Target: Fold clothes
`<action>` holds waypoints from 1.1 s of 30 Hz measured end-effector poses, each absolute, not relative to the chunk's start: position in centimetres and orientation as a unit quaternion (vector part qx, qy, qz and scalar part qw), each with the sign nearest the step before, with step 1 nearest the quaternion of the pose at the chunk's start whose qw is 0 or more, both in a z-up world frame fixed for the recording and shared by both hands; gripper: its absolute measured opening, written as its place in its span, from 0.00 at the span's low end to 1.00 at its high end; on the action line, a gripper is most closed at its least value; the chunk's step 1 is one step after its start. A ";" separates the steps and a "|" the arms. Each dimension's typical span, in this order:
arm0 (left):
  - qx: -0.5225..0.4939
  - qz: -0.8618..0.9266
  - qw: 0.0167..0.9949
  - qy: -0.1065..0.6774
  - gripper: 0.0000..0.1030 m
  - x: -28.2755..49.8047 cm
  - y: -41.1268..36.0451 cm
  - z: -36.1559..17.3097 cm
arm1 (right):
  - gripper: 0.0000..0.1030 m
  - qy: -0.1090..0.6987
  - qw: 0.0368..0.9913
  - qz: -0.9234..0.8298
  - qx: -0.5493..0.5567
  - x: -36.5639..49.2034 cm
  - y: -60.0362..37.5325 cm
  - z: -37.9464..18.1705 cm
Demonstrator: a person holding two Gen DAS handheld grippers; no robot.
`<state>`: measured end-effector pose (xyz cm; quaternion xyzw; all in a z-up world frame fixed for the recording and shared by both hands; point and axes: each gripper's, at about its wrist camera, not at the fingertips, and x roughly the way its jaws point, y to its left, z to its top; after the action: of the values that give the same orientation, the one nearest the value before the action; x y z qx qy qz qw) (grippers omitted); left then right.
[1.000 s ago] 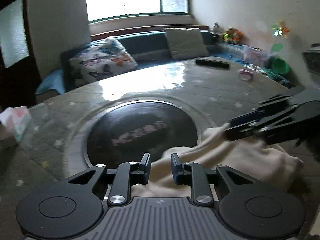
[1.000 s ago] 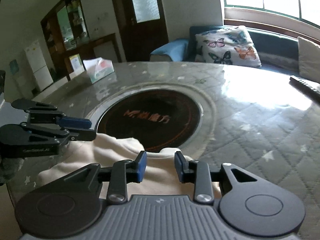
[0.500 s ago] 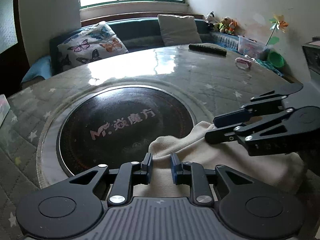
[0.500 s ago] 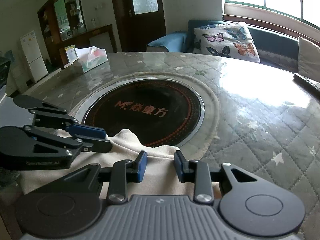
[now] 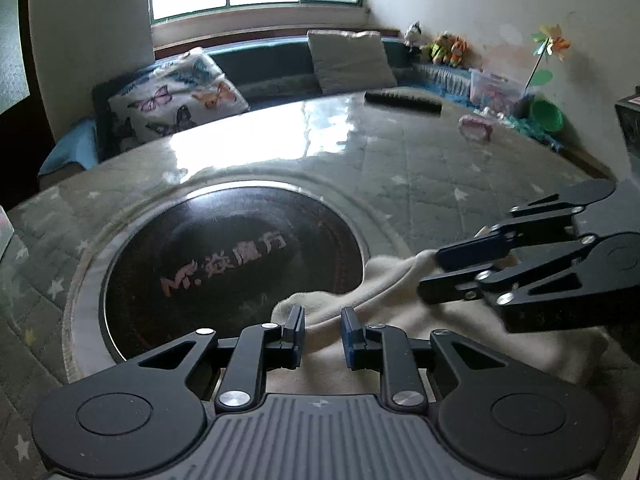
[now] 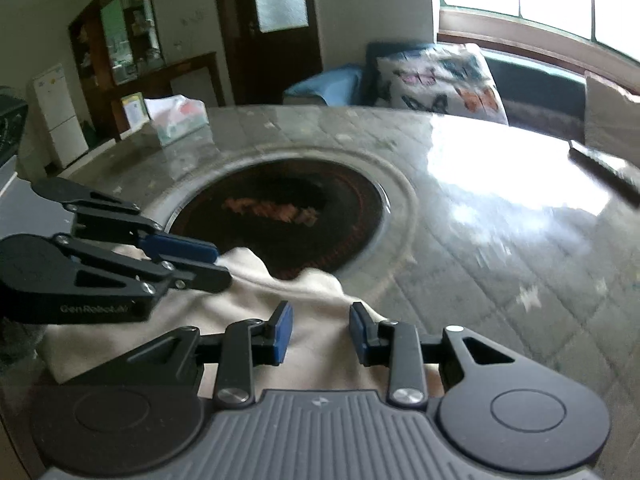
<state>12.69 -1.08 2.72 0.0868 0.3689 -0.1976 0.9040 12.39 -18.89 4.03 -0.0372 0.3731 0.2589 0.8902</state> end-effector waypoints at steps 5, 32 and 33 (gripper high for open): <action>0.085 -0.189 0.906 0.369 0.26 12.7 -1.1 2.4 | 0.39 0.364 0.897 0.249 -0.015 11.6 -20.8 4.6; 0.092 -0.161 0.916 0.357 0.43 12.0 -1.3 2.3 | 0.63 0.342 0.907 0.245 -0.006 7.2 -23.7 4.8; 0.093 -0.159 0.916 0.355 0.45 11.9 -1.4 2.4 | 0.63 0.338 0.908 0.249 -0.010 6.7 -23.6 5.0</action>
<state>11.91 -1.36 2.36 0.0928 0.3551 -0.1595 0.9164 6.72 -23.63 4.99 -0.0104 0.3375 0.2490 0.9077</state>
